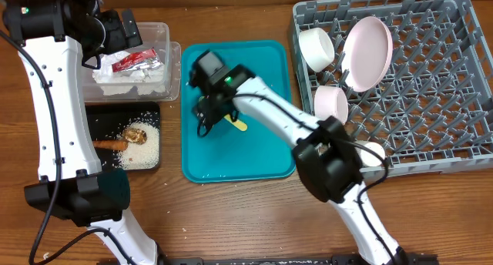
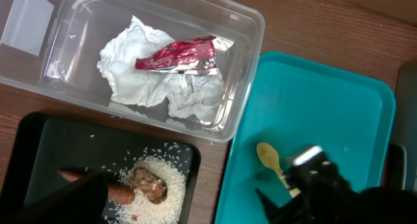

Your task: Sort waste into correct bins and load items into the dishwasher

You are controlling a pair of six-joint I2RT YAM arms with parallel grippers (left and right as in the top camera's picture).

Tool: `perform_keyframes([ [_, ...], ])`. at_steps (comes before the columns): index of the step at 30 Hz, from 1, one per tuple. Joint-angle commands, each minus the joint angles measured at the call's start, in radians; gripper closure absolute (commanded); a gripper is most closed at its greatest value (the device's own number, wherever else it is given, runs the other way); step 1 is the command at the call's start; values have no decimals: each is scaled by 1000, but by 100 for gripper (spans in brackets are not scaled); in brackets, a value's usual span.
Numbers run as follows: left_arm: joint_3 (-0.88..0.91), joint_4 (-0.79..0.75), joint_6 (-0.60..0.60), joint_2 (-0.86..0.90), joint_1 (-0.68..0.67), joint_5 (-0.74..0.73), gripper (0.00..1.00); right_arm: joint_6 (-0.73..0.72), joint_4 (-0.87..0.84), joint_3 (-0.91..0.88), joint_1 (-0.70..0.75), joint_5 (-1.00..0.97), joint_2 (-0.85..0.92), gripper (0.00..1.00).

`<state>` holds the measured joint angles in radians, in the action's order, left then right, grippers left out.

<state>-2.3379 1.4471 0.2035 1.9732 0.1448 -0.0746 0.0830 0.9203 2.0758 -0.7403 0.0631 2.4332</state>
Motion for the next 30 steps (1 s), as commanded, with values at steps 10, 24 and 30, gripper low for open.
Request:
perform_keyframes([
  [10,2,-1,3,2,5,3,0,6,2,18,18,-74,115,73],
  [24,2,-1,3,2,5,3,0,-311,299,18,20,9,115,92],
  [30,2,-1,3,2,5,3,0,-377,306,18,21,36,115,96],
])
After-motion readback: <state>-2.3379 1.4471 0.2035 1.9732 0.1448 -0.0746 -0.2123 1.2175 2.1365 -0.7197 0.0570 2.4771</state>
